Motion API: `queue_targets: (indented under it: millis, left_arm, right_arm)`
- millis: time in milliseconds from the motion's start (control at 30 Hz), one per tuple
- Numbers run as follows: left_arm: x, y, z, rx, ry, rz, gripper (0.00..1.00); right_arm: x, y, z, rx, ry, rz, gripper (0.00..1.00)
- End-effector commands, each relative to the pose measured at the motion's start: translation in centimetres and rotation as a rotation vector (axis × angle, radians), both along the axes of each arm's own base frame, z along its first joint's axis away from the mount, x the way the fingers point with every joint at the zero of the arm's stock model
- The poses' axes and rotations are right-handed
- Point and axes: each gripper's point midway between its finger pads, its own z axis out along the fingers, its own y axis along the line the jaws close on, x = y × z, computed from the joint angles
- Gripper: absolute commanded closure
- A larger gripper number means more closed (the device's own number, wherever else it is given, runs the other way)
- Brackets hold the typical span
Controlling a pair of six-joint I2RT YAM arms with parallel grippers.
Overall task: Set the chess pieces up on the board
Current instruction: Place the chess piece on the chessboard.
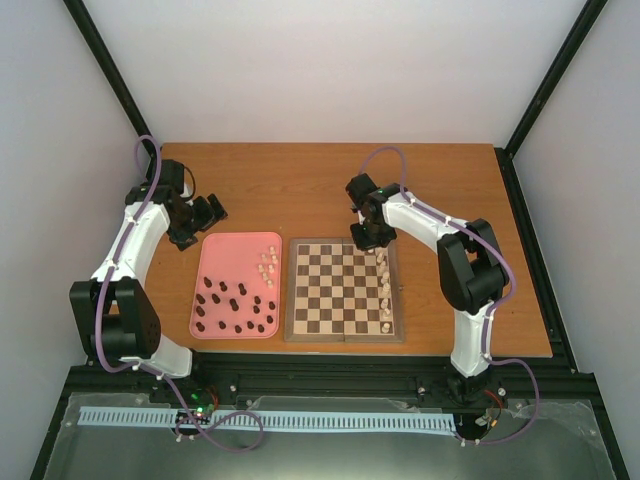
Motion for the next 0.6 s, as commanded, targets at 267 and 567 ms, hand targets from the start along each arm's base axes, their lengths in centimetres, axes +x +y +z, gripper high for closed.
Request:
queue_targets:
  millis: [267,567]
  left_arm:
    - [0.4,-0.1,0.4,0.01,-0.027,-0.021,0.0]
    - [0.4,-0.1,0.5,0.01,-0.033,-0.025,0.0]
  right_arm:
    - [-0.1,-0.1,0.2,0.027,-0.004,-0.002,0.8]
    - [0.5,0.3,2.1,0.051,-0.043,-0.006,0.74]
